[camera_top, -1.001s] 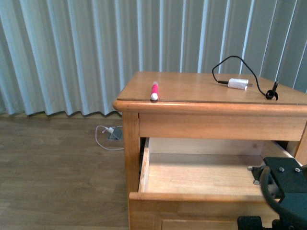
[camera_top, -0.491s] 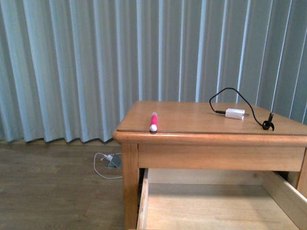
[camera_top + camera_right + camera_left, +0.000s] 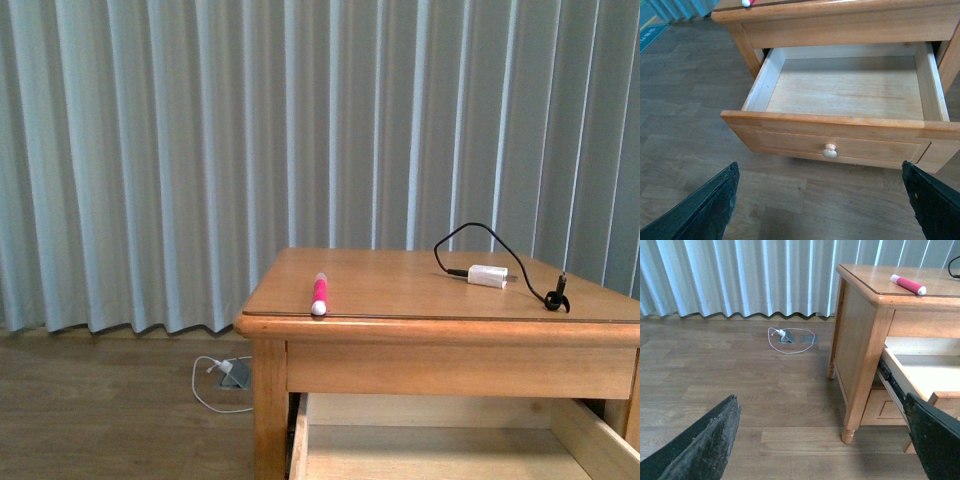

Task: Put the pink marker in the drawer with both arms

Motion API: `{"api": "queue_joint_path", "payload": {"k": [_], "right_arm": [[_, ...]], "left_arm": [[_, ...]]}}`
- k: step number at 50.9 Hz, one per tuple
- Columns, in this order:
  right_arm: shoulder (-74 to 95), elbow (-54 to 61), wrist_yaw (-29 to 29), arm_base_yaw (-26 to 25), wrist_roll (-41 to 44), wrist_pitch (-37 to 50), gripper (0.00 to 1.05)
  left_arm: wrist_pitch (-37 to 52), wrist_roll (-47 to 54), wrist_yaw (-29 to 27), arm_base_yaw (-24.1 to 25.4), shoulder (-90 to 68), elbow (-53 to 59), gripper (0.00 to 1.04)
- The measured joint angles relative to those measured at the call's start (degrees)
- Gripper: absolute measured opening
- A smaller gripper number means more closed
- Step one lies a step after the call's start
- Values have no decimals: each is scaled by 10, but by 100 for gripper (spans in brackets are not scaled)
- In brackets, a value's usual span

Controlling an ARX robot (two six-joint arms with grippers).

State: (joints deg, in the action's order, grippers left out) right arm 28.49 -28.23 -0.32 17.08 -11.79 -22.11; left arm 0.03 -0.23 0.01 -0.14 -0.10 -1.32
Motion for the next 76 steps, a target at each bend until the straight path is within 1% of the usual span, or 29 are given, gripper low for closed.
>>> {"api": "queue_joint_path", "payload": {"k": [12,13,14,15,19,21,24,27,30,34,39,44,55,59,65,69,73,76], "right_arm": [[0,0,0,0,0,0,96],[0,0,0,0,0,0,96],[0,0,0,0,0,0,96],[0,0,0,0,0,0,96],[0,0,0,0,0,0,96],[0,0,0,0,0,0,96],[0,0,0,0,0,0,96],[0,0,0,0,0,0,96],[0,0,0,0,0,0,96],[0,0,0,0,0,0,96],[0,0,0,0,0,0,96],[0,0,0,0,1,0,96],[0,0,0,0,0,0,96],[0,0,0,0,0,0,96],[0,0,0,0,1,0,96],[0,0,0,0,1,0,96],[0,0,0,0,1,0,96],[0,0,0,0,1,0,96]], "left_arm": [[0,0,0,0,0,0,99],[-11,-5,14,0,-6,-3,99],[-34,-11,30,-3,-21,-11,99],[-37,-12,30,-6,-29,-14,99],[-22,-10,22,-40,-113,-42,99],[0,-6,31,-52,-158,-67,99],[37,1,51,-56,-224,-114,99],[82,16,58,-59,-318,-185,99],[128,37,62,-73,-424,-261,99],[160,63,51,-95,-546,-345,99],[176,76,31,-116,-672,-430,99],[174,79,13,-136,-804,-529,99],[148,61,29,-179,-1009,-712,99],[118,50,26,-202,-1080,-795,99],[83,40,1,-220,-1146,-881,99],[63,38,-16,-224,-1179,-923,99],[24,36,-53,-226,-1216,-975,99],[14,32,-59,-226,-1232,-995,99]]}}
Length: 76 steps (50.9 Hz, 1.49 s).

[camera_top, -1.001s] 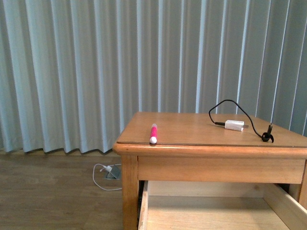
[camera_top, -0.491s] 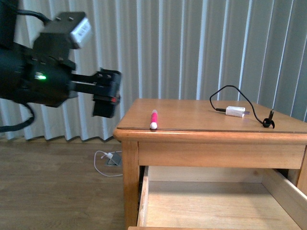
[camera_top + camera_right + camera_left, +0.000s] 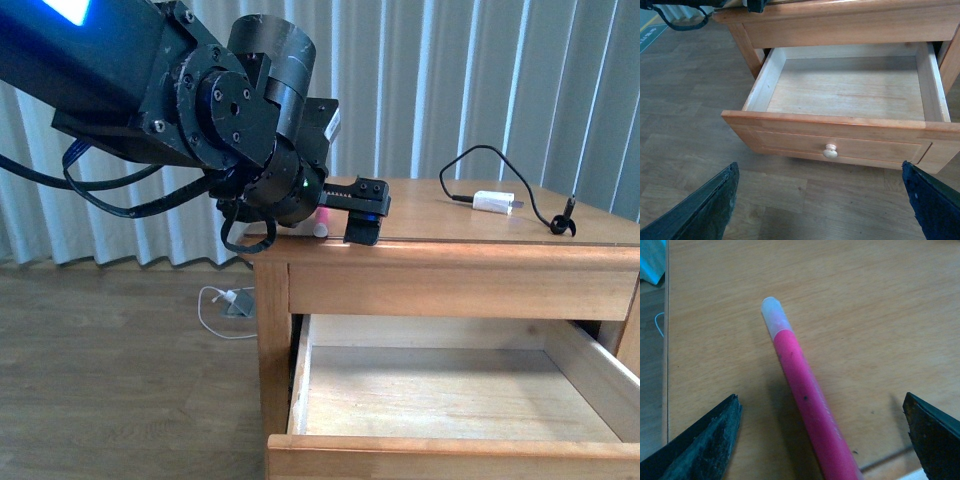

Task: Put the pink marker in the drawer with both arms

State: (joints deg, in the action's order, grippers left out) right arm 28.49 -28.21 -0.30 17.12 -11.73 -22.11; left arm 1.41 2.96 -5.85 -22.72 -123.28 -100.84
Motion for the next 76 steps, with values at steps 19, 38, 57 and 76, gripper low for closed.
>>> {"api": "queue_joint_path", "payload": {"k": [19,38,57,76], "right_arm": [[0,0,0,0,0,0,96],[0,0,0,0,0,0,96],[0,0,0,0,0,0,96],[0,0,0,0,0,0,96]], "left_arm": [[-34,24,-6,-6,-12,-26,65],[40,41,73,19,61,97,15],[115,217,360,35,252,333,15],[137,265,386,47,221,389,15]]}}
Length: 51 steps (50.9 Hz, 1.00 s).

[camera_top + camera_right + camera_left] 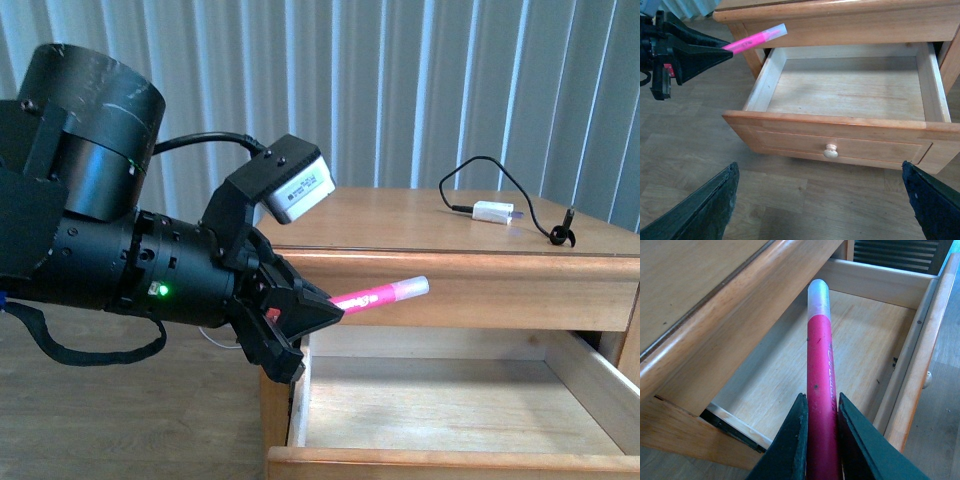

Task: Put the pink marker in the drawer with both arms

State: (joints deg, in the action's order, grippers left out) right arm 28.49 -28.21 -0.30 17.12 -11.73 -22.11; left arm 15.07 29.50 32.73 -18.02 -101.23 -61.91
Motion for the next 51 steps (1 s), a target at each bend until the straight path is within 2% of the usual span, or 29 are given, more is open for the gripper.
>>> {"api": "queue_joint_path", "payload": {"k": [18,25,30,33,44,51], "right_arm": [[0,0,0,0,0,0,96],[0,0,0,0,0,0,96],[0,0,0,0,0,0,96],[0,0,0,0,0,0,96],[0,0,0,0,0,0,96],[0,0,0,0,0,0,96]], "left_arm": [[50,-24,-32,-19,-83,-16,15],[59,-36,-51,-23,-86,-23,37],[75,-43,-104,-24,-86,-25,53],[107,-75,-109,-20,-75,-16,67],[106,-139,-186,1,14,24,99],[112,-178,-216,29,92,81,99]]}}
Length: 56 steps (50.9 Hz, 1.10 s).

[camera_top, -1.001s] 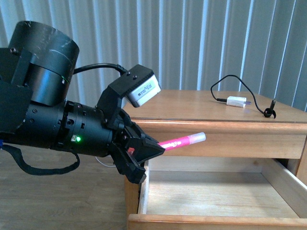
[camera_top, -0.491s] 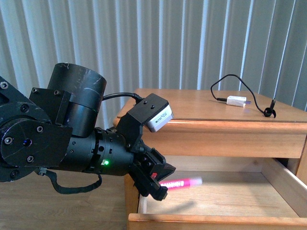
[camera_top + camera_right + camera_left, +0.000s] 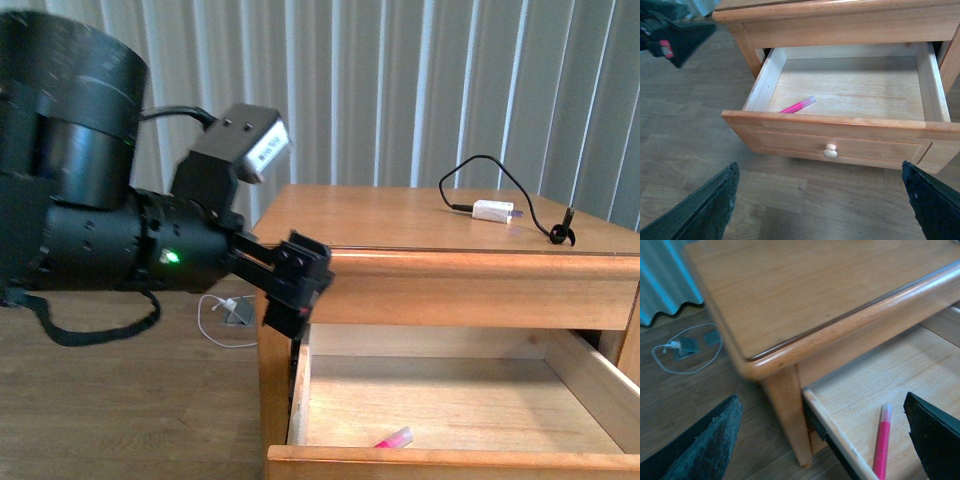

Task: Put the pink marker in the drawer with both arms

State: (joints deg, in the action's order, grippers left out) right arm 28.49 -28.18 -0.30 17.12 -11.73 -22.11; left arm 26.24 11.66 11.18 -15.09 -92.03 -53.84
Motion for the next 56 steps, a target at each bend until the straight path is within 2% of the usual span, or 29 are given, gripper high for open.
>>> {"api": "queue_joint_path", "payload": {"k": [5,15,25,30,35,44,49,56], "right_arm": [[0,0,0,0,0,0,96],[0,0,0,0,0,0,96],[0,0,0,0,0,0,96],[0,0,0,0,0,0,96],[0,0,0,0,0,0,96],[0,0,0,0,0,0,96],[0,0,0,0,0,0,96],[0,0,0,0,0,0,96]], "left_arm": [[5,-23,-12,26,81,66,99],[4,-78,2,72,260,188,99],[-61,-132,-9,132,441,305,99],[-80,-157,6,174,515,359,99],[-80,-173,5,195,544,378,99],[-79,-178,6,196,546,379,99],[-40,-147,-96,162,561,404,82],[-37,-129,-110,152,593,440,57]]}}
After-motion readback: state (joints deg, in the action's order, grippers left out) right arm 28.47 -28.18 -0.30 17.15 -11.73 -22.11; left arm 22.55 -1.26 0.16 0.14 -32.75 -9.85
